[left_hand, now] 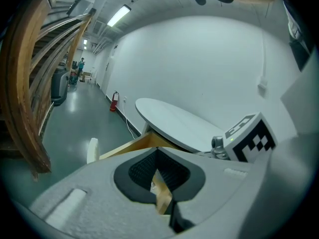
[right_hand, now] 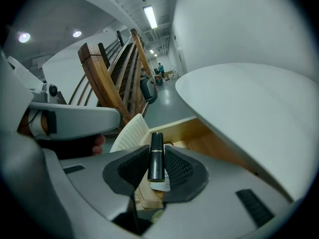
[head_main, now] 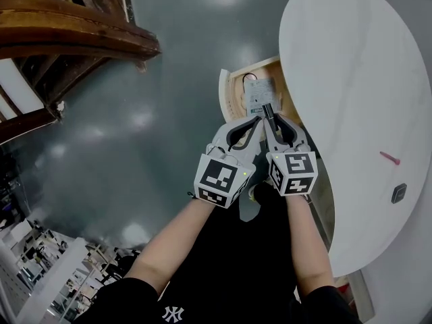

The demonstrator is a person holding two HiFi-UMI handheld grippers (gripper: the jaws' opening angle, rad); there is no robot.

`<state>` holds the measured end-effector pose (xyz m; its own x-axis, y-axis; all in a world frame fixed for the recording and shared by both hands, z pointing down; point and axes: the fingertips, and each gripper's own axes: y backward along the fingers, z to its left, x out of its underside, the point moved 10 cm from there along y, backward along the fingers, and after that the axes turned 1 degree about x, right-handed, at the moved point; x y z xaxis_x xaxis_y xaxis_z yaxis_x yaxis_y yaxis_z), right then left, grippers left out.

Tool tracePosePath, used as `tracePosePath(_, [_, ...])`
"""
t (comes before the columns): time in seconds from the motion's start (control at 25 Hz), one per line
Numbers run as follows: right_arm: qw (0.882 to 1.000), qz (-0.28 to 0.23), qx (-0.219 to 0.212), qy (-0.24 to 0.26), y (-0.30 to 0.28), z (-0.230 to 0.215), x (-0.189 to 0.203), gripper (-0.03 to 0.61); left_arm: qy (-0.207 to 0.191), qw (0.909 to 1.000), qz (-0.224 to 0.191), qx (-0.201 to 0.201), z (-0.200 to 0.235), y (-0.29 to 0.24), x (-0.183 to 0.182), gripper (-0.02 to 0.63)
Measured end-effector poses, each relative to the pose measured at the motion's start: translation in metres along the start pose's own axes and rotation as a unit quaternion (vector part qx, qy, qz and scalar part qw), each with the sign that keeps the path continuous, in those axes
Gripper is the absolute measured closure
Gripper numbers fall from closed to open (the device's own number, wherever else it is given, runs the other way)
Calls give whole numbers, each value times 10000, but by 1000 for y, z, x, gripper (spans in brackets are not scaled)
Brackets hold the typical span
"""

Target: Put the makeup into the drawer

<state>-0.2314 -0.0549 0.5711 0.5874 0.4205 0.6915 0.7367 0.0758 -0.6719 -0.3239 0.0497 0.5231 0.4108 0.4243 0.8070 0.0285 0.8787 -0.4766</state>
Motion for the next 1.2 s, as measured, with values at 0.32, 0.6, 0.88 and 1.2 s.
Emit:
tracePosePath(0.32, [9995,217,235,-14,-27,-9,10,474,18,9999,10,106,12,-12,5,604])
tracePosePath(0.6, [9987,418,300,31,-43,-12,16,471,42,9999,70,109,19,-17,8,603])
tracePosePath(0.88, [9983,460,343,118,-42,-9,11,471,63,9999,55,134,20,-18,3,604])
tracePosePath(1.2, [9989,262,387,94,-15,-1,-7,512,36,9998,135,136,10,-10,-6,604])
